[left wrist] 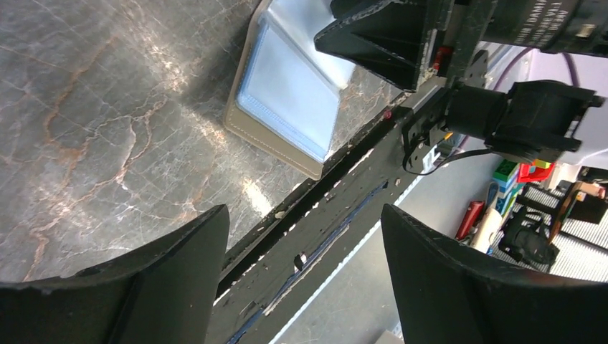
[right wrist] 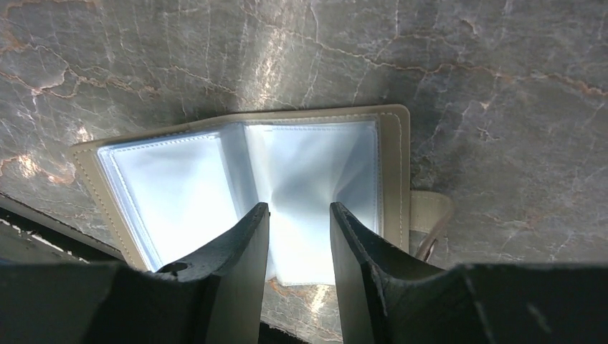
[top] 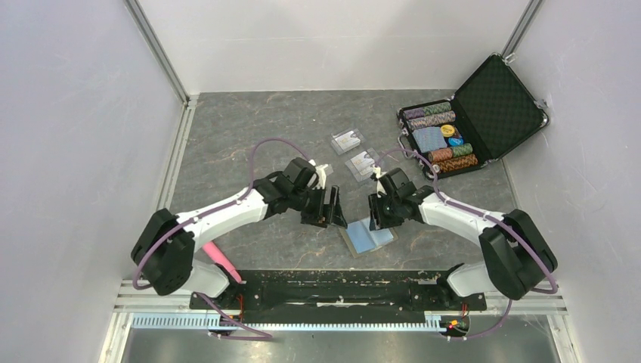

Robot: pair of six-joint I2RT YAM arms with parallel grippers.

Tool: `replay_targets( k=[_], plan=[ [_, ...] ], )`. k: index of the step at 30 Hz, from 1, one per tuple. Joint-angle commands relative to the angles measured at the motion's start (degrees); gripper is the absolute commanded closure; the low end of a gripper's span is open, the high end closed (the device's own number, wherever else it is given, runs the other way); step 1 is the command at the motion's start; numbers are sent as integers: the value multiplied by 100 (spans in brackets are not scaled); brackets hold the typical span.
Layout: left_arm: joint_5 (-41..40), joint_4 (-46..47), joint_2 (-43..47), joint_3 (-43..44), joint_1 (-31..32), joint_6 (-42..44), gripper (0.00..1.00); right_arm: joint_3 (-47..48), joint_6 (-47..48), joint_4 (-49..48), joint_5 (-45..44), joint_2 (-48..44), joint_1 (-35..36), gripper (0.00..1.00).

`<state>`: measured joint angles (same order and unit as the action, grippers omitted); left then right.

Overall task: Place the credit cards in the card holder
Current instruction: Place the card holder at the center of the board.

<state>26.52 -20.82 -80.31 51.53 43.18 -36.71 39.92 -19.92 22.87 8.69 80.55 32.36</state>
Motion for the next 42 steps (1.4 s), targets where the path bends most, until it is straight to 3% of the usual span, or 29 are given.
replay_targets(
  k=[1, 6, 10, 17, 25, 30, 33, 38, 42],
  plan=[
    [-258, 212, -358, 356, 352, -371, 18, -154, -15, 120, -157, -223, 8, 61],
    [-638, 337, -879, 530, 687, -635, 24, -403, -337, 38, 82, -380, 7, 61],
    [-1016, -93, -1219, 779, 736, -551, 25, -485, -513, -46, 196, -442, -11, 61],
    [-850, 265, -1686, 526, 736, -790, 25, -389, -753, -180, 471, -570, -159, 60],
    [-623, 459, -2425, 862, 726, -549, 47, -246, -938, -269, 900, -805, -643, 60],
    [-678, 81, -2819, 1410, 723, -154, 48, -63, -968, -275, 1085, -885, -997, 59],
    [-713, -58, -2891, 1534, 725, -38, 44, 117, -940, -280, 1100, -804, -1133, 57],
    [-1211, -445, -2501, 1582, 714, 149, 23, 551, -933, -278, 1105, -480, -1288, 43],
    [-1669, -875, -2122, 1709, 716, 367, 18, 923, -967, -318, 1107, -99, -1406, 33]
  ],
)
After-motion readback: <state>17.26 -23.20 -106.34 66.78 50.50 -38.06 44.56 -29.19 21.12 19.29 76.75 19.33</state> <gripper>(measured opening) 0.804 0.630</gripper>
